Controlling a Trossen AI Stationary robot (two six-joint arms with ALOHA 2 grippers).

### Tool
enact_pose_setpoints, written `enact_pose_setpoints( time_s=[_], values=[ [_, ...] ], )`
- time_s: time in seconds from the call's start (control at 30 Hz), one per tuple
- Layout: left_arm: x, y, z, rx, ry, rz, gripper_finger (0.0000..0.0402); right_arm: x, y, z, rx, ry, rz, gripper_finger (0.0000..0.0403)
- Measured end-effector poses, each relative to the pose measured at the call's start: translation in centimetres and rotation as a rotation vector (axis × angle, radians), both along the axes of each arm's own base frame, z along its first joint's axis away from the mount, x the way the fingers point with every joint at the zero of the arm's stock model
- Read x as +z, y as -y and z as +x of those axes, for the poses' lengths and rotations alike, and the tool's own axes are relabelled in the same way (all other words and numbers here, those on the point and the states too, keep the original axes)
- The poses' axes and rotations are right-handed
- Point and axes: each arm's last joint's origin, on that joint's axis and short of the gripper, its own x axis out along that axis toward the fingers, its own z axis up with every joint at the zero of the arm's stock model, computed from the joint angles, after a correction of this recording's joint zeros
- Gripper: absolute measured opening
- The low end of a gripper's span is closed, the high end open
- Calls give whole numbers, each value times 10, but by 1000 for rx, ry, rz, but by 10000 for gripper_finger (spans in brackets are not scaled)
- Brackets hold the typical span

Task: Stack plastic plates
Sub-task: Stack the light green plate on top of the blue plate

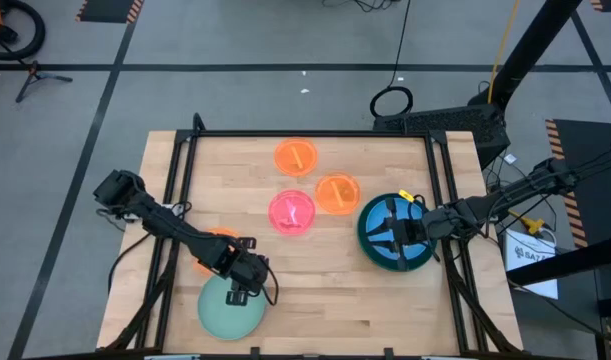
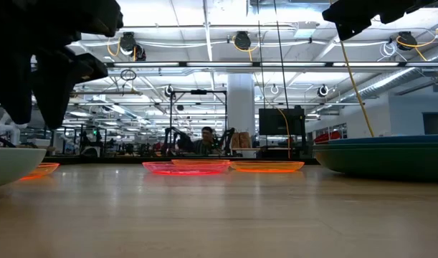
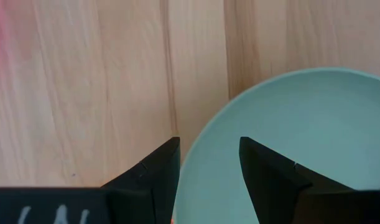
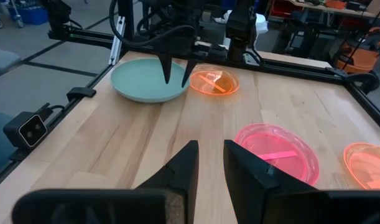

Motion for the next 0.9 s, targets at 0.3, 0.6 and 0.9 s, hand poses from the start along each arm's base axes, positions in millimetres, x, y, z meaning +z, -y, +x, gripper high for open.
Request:
enact_pose_setpoints(
  time_s=[0.3,0.6,0.9],
  values=[
    [0,-4,3,-9,8,3,170,-1,0,0,-2,-15,0,70],
    [0,-4,3,-2,7,2,170,-1,0,0,-2,-16,-1,70],
    [0,-4,2,4,6,0,170,-2,0,-1,-2,-19,-2,70]
  ],
)
